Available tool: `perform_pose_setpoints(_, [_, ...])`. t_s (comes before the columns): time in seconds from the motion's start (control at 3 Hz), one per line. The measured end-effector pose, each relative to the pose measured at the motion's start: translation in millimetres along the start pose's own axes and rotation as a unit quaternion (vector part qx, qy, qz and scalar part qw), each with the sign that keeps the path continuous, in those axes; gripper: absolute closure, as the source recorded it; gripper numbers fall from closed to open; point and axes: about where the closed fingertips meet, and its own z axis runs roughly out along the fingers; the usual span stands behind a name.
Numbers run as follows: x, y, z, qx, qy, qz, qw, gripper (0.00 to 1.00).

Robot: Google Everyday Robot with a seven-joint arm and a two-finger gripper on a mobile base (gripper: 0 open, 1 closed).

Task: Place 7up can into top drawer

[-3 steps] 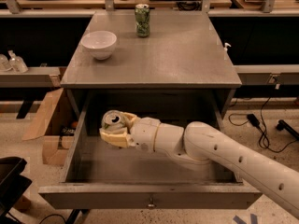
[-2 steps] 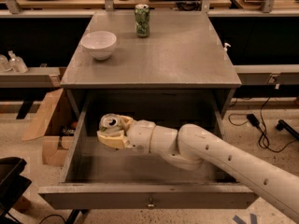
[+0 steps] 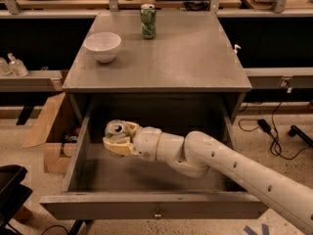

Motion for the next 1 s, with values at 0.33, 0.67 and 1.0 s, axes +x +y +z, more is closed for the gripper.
perform_pose_setpoints(0.33, [-0.5,1.2,1.4,-0.002,0.0,0.0,1.0,0.51])
perform_pose_setpoints(0.67, [-1.0,2.5,2.8,-0.003,-0.001,-0.001,1.0,0.27])
perform_pose_setpoints(1.0, [-1.5,3.7,4.1,-0.005,-0.001,-0.001,1.0,0.05])
